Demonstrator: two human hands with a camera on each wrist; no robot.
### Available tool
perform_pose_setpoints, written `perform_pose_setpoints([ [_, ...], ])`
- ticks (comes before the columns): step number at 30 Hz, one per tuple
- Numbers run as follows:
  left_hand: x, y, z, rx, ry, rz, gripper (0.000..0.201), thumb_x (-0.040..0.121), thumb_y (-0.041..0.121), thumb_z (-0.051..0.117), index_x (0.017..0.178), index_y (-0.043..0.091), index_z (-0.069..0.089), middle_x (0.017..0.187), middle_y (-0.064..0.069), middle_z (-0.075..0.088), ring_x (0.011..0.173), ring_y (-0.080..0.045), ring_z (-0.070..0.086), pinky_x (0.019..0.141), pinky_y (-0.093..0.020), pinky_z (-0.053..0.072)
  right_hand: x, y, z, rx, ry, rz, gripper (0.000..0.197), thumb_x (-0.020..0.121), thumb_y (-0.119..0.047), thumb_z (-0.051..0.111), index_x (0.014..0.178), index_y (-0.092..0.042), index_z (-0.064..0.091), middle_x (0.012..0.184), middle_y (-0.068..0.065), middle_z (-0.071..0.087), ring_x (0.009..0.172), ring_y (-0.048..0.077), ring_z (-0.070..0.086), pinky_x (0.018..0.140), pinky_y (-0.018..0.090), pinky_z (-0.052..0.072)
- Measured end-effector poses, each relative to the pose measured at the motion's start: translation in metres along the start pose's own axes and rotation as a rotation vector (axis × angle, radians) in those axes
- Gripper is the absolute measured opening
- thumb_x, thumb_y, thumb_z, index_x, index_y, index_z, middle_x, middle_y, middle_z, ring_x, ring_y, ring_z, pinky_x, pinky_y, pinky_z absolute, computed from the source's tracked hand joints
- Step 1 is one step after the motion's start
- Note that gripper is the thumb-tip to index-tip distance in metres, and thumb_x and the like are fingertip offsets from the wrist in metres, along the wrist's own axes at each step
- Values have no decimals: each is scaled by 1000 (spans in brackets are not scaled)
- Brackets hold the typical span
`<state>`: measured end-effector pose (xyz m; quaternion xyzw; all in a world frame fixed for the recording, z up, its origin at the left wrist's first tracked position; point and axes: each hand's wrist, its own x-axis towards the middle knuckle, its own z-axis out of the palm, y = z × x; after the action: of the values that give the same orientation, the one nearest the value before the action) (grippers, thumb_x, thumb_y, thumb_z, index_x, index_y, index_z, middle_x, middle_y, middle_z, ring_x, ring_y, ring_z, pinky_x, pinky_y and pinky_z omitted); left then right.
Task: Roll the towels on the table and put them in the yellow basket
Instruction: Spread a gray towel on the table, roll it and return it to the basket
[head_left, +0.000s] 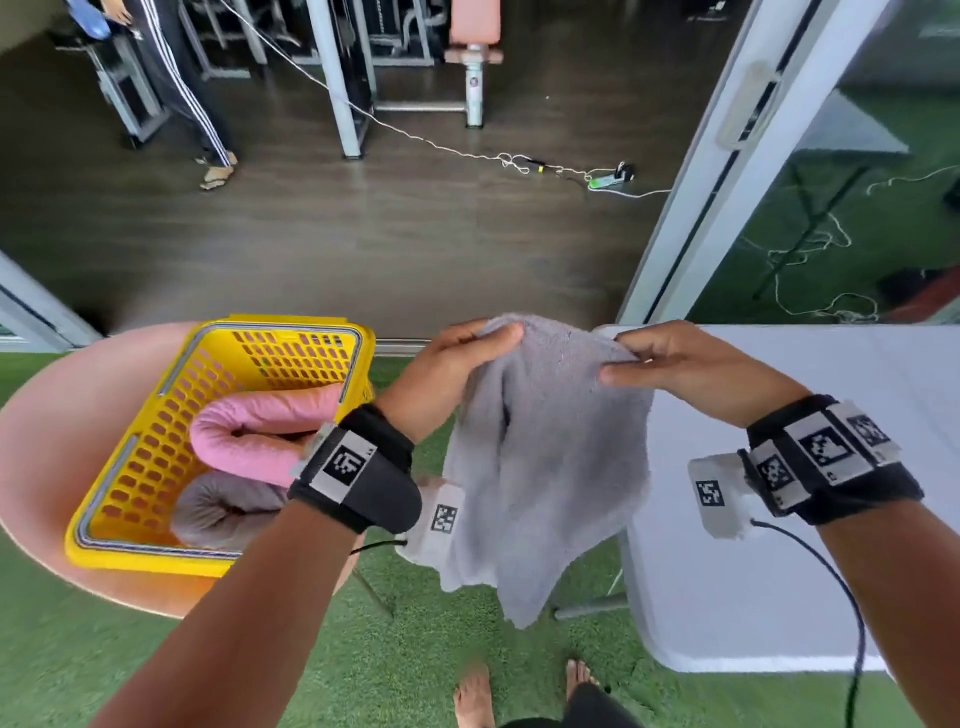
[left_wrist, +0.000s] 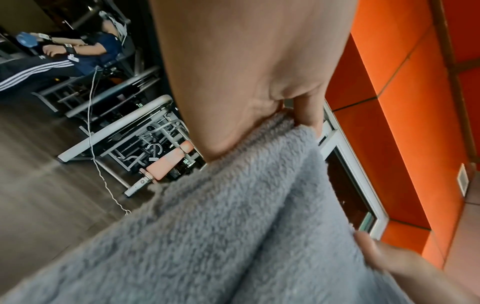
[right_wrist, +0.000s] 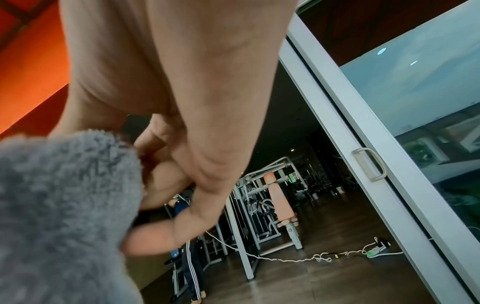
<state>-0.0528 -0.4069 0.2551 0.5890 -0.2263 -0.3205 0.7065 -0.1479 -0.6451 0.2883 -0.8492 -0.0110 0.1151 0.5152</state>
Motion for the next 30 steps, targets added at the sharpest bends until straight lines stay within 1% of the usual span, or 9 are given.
perform_pose_setpoints([
  [3,3,-6,32,243,-149,-7,34,91,35,63,102,3,64,96,-7,58,94,-17,52,87,-41,41,0,-8,-8,37,138,-149,34,88,-34,70,94,-1,68,92,24,64,84,17,55,79,36,40],
  [6,18,-4,62,318,-136,81,11,93,20,60,94,11,68,93,4,57,88,-4,52,81,-21,43,1,-15,-15,39,169,-207,12,87,-19,72,91,-8,73,89,8,72,81,17,61,76,30,45],
  [9,33,0,74,129,102,136,30,92,26,60,95,-3,67,97,-11,63,94,-18,57,87,-34,43,-3,10,-31,-32,80,-82,31,80,-29,78,74,-1,66,68,4,58,66,12,51,63,32,39],
  [11,38,3,81,-25,239,148,24,95,22,57,94,1,68,95,-13,67,92,-21,60,86,-36,44,-12,32,-49,-39,-6,11,33,79,-35,79,79,-3,71,79,10,70,74,13,60,71,39,46],
  [15,46,-5,118,206,134,67,33,92,35,59,98,3,59,93,-14,61,89,-22,55,84,-39,38,-25,42,-88,147,101,-158,28,82,-23,76,92,2,70,83,13,68,79,11,58,75,28,43],
  [18,56,-9,161,406,90,-2,27,95,29,58,113,8,59,104,-5,62,92,-5,54,86,-18,41,-17,27,-105,79,95,-301,20,82,7,67,99,-2,71,88,1,70,80,4,60,76,16,45],
  [21,61,-3,188,331,381,101,19,98,10,50,105,0,64,89,0,60,70,15,52,67,4,36,-6,35,-106,172,116,-323,33,82,1,71,112,-11,67,102,0,72,93,8,65,83,19,47],
  [26,54,-1,186,-3,610,120,29,92,20,60,113,1,66,112,-20,68,109,-33,64,101,-49,46,-1,57,-87,604,-65,-157,25,90,-11,65,111,0,68,106,11,72,96,23,68,83,35,53],
  [30,43,-5,184,118,508,101,41,92,36,61,121,7,63,124,-17,63,122,-32,56,110,-56,33,7,37,-75,376,-2,-330,13,91,-8,65,91,5,66,82,7,63,76,10,56,69,24,47],
])
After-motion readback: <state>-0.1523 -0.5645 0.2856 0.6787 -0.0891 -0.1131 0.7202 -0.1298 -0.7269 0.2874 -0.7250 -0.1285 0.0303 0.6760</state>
